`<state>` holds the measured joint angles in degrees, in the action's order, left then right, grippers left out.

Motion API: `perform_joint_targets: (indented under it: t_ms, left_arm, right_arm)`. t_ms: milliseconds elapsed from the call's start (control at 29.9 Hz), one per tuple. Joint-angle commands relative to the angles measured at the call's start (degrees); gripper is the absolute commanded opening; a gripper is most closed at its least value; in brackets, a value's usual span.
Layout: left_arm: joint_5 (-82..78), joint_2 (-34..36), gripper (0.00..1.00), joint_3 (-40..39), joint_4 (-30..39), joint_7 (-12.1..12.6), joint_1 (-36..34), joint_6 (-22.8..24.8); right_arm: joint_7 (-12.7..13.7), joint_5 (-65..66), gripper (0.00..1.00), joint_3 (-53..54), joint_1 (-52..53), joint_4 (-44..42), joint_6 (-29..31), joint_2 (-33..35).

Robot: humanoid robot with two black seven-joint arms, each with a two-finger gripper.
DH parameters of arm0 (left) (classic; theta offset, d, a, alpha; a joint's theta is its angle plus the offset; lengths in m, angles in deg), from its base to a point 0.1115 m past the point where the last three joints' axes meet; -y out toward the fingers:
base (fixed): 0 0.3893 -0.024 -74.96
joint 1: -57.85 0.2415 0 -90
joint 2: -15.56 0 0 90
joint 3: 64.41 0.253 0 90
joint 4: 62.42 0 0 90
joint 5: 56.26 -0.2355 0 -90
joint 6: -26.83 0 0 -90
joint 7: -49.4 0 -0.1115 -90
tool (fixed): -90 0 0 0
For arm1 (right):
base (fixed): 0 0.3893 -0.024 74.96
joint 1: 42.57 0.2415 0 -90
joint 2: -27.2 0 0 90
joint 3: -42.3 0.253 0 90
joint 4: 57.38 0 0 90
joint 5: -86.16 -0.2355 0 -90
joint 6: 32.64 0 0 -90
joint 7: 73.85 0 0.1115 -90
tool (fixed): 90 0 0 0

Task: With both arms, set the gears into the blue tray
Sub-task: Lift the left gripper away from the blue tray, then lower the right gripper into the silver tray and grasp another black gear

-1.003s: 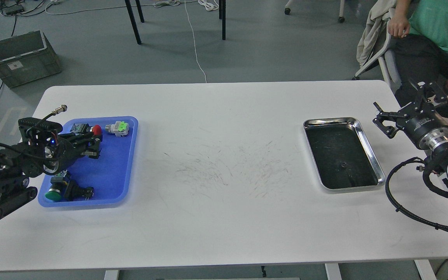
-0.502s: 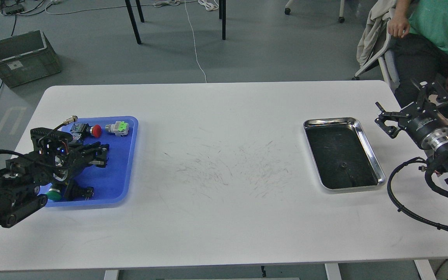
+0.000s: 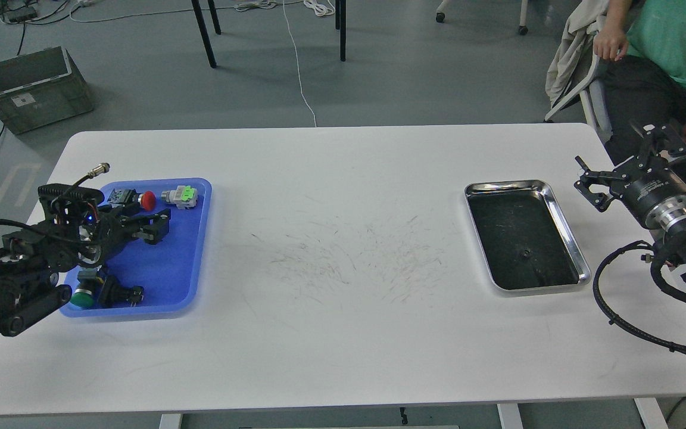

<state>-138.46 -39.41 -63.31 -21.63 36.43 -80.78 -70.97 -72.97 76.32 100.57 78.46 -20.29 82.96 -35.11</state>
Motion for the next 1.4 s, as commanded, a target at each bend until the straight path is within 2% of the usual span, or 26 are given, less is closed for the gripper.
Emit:
perform_joint_targets:
  t_ms: [0,167,268,468,535,602,669,736,836,970,1238,1371]
  left_arm:
    - [3.9,2.9,0.98,-1.9,4.0,0.0,-6.1,0.4]
    - [16.8,2.3,0.98,-7.1,4.7,-0.1,-13.1,0.6]
    - [32.0,-1.7,0.98,-15.1,4.7,-2.7,-13.4,0.5]
    - [54.7,-9.6,0.98,-28.3,1.1,-2.8,-11.3,0.9]
    - [62.6,-10.8,0.98,-31.4,0.1,-2.8,-10.2,3.7]
    - [70.1,-11.6,0.98,-33.5,-1.4,-2.8,-9.2,9.2]
    - [75.8,-12.2,0.98,-34.2,-4.2,-2.7,-7.4,15.1]
    - [77.7,-14.0,0.98,-34.3,-9.2,-2.0,-6.2,18.8]
    - [78.3,-18.7,0.98,-34.8,-17.9,-0.4,-6.2,21.8]
    - [79.8,-20.3,0.98,-35.5,-22.3,0.0,-6.1,28.3]
    - [80.6,-22.2,0.98,-34.8,-22.3,-1.0,-6.0,27.2]
    - [80.2,-22.9,0.98,-34.7,-22.3,-1.0,-5.9,27.0]
  right_arm:
    - [-0.1,-0.1,0.99,0.9,0.4,0.1,0.2,-0.4]
    - [-0.1,-0.1,0.99,0.2,2.5,0.2,0.2,-0.4]
    - [-0.1,0.6,0.99,0.0,3.6,0.4,0.2,-0.2]
    - [-0.1,2.2,0.99,-6.6,8.9,0.4,0.3,0.5]
    - [-0.1,3.5,0.99,-10.2,11.7,0.4,0.2,0.5]
    - [-0.1,5.5,0.99,-13.6,14.8,0.1,0.2,0.7]
    - [0.0,8.8,0.99,-16.9,18.5,0.3,0.0,0.7]
    - [0.3,12.5,0.99,-20.0,22.5,0.8,-0.1,0.7]
    - [0.7,17.9,0.99,-24.6,27.7,2.3,-0.3,0.7]
    - [1.2,26.4,0.99,-29.8,29.8,9.6,-0.3,3.9]
    - [1.4,59.3,0.99,-37.4,29.1,27.8,-0.3,16.1]
    - [1.3,65.5,0.99,-40.6,27.1,31.6,0.2,18.5]
